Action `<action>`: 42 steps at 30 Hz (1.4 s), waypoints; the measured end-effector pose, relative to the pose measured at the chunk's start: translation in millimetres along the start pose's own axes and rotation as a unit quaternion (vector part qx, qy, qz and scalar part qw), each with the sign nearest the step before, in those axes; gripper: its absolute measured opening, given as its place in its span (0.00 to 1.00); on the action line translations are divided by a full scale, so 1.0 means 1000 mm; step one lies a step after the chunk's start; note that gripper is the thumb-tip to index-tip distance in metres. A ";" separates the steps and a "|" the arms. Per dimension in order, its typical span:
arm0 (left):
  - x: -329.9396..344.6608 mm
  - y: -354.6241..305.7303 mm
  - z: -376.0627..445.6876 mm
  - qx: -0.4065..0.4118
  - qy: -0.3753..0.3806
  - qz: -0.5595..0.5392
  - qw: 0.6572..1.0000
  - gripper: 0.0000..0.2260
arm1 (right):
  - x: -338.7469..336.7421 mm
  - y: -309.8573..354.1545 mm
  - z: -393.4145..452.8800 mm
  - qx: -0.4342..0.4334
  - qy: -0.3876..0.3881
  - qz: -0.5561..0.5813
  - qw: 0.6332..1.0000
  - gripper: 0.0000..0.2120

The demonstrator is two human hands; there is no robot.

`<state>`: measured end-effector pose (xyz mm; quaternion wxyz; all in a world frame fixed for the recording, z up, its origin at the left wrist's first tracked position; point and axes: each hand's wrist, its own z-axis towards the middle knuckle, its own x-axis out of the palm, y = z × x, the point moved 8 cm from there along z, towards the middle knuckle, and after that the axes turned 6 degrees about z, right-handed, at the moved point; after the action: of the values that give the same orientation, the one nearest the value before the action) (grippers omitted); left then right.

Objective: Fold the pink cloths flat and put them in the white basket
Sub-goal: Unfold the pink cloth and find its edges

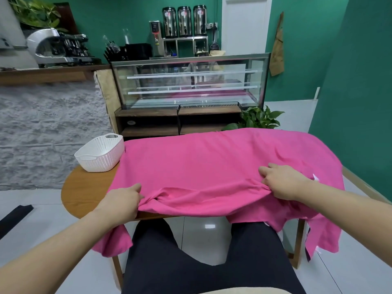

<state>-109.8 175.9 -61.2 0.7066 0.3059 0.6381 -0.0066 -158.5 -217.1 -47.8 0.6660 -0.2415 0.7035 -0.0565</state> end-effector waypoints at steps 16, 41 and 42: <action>0.004 0.010 -0.009 0.007 -0.050 -0.141 0.989 0.25 | 0.006 -0.002 -0.006 -0.011 -0.006 0.111 0.994 0.19; 0.011 0.002 0.000 -0.010 -0.001 -0.048 0.999 0.17 | 0.010 0.002 -0.008 -0.001 0.049 0.041 0.998 0.03; 0.004 -0.002 0.000 0.008 -0.035 -0.044 0.998 0.11 | 0.010 0.003 -0.007 -0.001 0.046 0.019 0.999 0.03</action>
<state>-109.7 175.8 -65.4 0.7248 0.2831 0.6259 -0.0534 -165.6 -220.7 -57.4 0.6340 -0.2258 0.7376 -0.0540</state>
